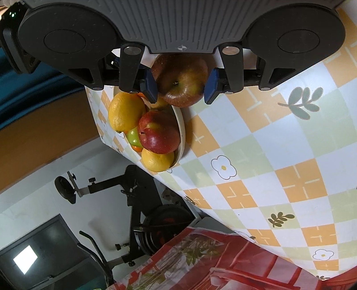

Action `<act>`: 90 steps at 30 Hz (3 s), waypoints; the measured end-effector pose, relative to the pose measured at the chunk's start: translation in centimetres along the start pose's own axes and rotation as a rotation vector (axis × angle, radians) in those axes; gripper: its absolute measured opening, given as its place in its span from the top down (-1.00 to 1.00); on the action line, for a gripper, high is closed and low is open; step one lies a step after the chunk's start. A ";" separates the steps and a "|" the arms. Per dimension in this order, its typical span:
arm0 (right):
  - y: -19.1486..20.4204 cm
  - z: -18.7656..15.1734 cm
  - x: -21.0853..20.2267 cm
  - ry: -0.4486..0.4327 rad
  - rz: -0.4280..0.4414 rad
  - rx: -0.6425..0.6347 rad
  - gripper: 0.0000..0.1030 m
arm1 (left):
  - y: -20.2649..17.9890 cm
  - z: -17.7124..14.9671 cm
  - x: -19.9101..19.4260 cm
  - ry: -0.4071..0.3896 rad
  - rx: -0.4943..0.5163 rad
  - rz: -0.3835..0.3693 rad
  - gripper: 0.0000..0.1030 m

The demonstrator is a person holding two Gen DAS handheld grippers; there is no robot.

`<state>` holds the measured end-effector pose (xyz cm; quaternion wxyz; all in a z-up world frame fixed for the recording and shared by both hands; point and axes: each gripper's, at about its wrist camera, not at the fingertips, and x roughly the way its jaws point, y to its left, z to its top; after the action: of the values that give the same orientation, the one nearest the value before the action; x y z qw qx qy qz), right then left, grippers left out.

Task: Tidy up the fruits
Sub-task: 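Close the right gripper on the brown-red apple, then lift the apple with the right gripper and lower it onto the plate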

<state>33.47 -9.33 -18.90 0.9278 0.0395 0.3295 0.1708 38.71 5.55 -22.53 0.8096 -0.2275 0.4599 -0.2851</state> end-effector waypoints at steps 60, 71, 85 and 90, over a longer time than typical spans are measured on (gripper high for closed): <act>-17.2 -0.5 -5.3 -0.285 -0.001 0.161 -0.07 | -16.0 5.6 9.2 0.068 0.301 0.092 0.09; -18.1 -0.4 -4.3 -0.269 0.007 0.187 -0.08 | -15.8 5.7 10.0 0.063 0.281 0.118 0.08; -17.8 0.0 -4.2 -0.257 -0.012 0.180 -0.15 | -15.7 5.4 9.7 0.049 0.282 0.131 0.03; -17.9 -0.1 -4.1 -0.239 -0.035 0.194 -0.21 | -15.6 5.4 9.3 0.039 0.289 0.140 0.03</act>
<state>35.64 -27.53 -19.85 0.9549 0.1434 0.2325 0.1162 43.38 -11.55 -15.86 0.8427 -0.0705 0.4445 -0.2956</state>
